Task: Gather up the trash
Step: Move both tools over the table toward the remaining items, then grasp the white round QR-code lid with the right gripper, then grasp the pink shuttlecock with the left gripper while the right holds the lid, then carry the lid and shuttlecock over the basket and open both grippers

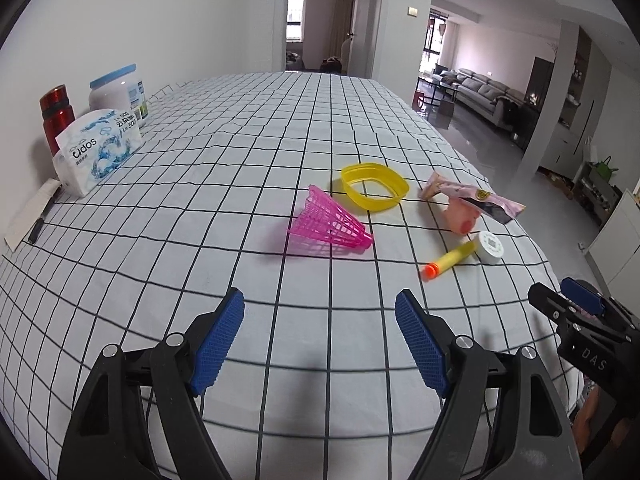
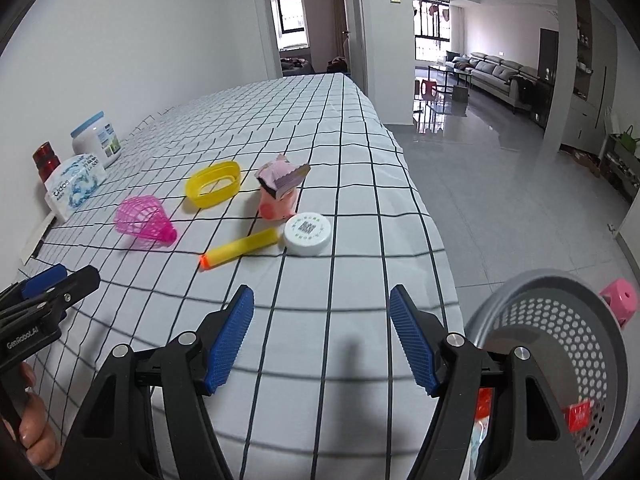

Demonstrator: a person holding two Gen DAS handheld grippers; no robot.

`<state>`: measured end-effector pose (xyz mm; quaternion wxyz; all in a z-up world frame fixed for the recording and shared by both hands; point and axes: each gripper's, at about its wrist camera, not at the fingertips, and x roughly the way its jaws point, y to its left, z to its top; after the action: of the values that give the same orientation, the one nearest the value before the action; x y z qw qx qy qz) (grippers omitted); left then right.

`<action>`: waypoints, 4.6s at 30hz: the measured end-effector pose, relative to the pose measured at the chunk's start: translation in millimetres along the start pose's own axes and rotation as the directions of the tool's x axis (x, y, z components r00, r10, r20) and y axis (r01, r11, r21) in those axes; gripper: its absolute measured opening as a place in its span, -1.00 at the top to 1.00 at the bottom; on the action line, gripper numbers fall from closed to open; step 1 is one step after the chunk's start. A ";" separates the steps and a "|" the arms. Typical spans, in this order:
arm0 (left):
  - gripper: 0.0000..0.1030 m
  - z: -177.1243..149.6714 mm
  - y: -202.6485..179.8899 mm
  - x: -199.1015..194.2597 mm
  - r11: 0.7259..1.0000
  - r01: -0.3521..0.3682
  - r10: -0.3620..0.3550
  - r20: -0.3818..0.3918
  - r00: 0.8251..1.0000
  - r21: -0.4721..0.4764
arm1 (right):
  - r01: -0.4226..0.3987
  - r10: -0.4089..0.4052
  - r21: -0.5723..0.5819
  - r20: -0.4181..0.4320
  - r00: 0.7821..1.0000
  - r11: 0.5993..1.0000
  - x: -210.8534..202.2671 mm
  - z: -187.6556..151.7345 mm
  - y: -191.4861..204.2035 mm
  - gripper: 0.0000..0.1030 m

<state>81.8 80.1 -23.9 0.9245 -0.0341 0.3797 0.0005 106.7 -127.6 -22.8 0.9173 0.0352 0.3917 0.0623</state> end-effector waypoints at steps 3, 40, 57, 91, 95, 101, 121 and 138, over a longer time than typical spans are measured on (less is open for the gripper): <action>-0.48 4.5 0.2 6.4 1.000 -0.002 0.002 -0.006 1.000 -0.008 | -0.005 0.005 -0.004 -0.016 1.000 1.000 12.0 9.2 -2.3 -0.31; -0.48 4.4 -1.3 24.6 1.000 0.000 0.000 -0.003 1.000 0.002 | 0.027 -0.041 -0.115 -0.118 0.992 0.993 78.2 45.5 14.4 0.24; -0.48 11.4 9.5 28.8 0.997 -0.003 0.001 -0.019 1.000 -0.073 | 0.028 -0.029 -0.039 -0.018 0.999 0.999 18.3 6.6 5.6 0.24; -0.16 54.4 -2.1 99.9 0.978 -0.099 0.077 -0.122 0.990 -0.186 | -0.053 0.051 0.058 0.037 0.998 0.997 -1.7 -23.2 -24.5 0.24; -0.08 52.0 -10.0 93.4 0.986 -0.082 0.067 -0.106 0.992 -0.147 | -0.061 0.058 0.066 0.039 0.998 0.996 -2.9 -23.4 -26.3 0.24; -0.07 44.6 -18.3 75.8 0.993 -0.040 0.030 -0.091 0.995 -0.112 | -0.054 0.050 0.083 0.045 0.998 0.995 -12.7 -26.4 -31.2 0.24; -0.07 6.9 -84.7 -37.8 0.988 0.113 -0.120 0.075 0.990 0.101 | 0.060 -0.072 0.160 0.070 0.995 0.985 -78.9 -58.5 -56.8 0.24; -0.07 -37.5 -199.4 -65.8 0.883 0.332 -0.354 0.007 0.935 0.330 | 0.222 -0.250 0.326 0.045 0.967 0.919 -128.9 -111.6 -135.0 0.24</action>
<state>14.0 -119.6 8.2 0.9150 0.0515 0.3313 -0.2243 -50.7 -277.7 -23.1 0.9162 0.1378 0.3584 -0.1144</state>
